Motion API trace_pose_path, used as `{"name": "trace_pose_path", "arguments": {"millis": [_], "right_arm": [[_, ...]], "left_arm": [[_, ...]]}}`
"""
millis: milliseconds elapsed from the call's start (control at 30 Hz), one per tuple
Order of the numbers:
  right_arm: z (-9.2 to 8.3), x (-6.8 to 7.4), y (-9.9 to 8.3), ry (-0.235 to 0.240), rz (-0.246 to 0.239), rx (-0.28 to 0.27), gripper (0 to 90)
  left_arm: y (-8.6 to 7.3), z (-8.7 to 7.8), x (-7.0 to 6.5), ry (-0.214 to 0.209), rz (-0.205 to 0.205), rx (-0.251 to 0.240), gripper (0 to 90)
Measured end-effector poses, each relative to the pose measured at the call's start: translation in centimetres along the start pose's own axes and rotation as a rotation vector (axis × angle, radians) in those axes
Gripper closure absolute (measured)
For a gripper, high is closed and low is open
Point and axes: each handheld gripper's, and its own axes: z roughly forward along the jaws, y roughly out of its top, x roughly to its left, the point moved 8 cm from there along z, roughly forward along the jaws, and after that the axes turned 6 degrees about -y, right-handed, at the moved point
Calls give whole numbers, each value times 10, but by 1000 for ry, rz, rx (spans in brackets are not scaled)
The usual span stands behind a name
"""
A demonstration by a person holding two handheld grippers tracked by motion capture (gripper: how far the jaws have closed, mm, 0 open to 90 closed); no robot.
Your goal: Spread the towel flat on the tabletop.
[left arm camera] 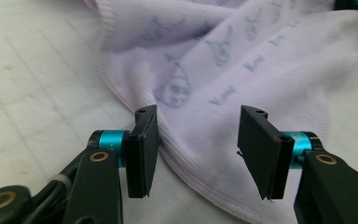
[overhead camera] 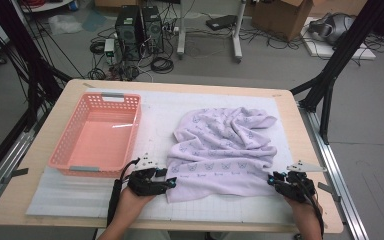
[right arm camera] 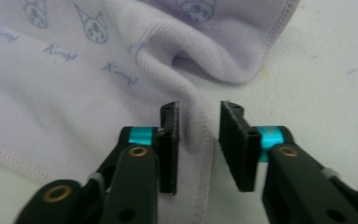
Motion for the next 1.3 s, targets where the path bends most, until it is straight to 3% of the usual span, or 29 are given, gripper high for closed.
{"name": "trace_pose_path", "arguments": {"millis": [67,233,267,333,433,467,533,567,600,667,700,833,933,1000,1033,1100,1167,1233,1300], "right_arm": [[-6,2,-4,12,-10,12,849],[-24,5,-20,-3,-5,18,846],[-28,5,-23,-13,-7,14,809],[-35,5,-29,-43,13,2,650],[-45,5,-35,-35,48,-30,628],[-48,5,-36,-32,58,-40,625],[-49,7,-40,-20,67,-44,626],[-47,9,-42,-15,64,-37,629],[-45,11,-43,-11,55,-32,637],[-43,13,-42,-13,52,-36,773],[-43,14,-42,13,49,-30,872],[-50,25,-43,47,8,20,877],[-63,34,-49,75,-27,71,876],[-71,41,-54,117,-48,81,856],[-74,43,-56,133,-54,73,794],[-78,40,-54,143,-19,26,736],[-79,32,-49,118,26,-19,698],[-76,24,-45,77,54,-49,686],[-70,21,-42,47,80,-60,682]], "left_arm": [[-5,-3,-5,-11,-23,4,478],[-17,-9,-24,0,-21,2,476],[-19,-10,-27,5,-20,4,477],[-22,-11,-32,28,-11,1,476],[-26,-10,-39,60,11,-4,477],[-27,-10,-40,90,33,-5,500],[-29,-10,-39,178,111,-2,677],[-29,-11,-38,183,110,-1,753],[-28,-12,-37,161,78,-2,851],[-29,-18,-34,169,59,4,865],[-30,-23,-33,166,47,3,866],[-34,-49,-29,155,3,-15,866],[-43,-61,-34,140,9,4,865],[-51,-65,-38,119,8,20,859],[-53,-66,-39,111,15,16,843],[-52,-67,-40,97,20,-13,703],[-44,-66,-38,94,22,-60,580],[-34,-65,-34,99,19,-114,517],[-27,-61,-27,119,8,-132,508]]}}
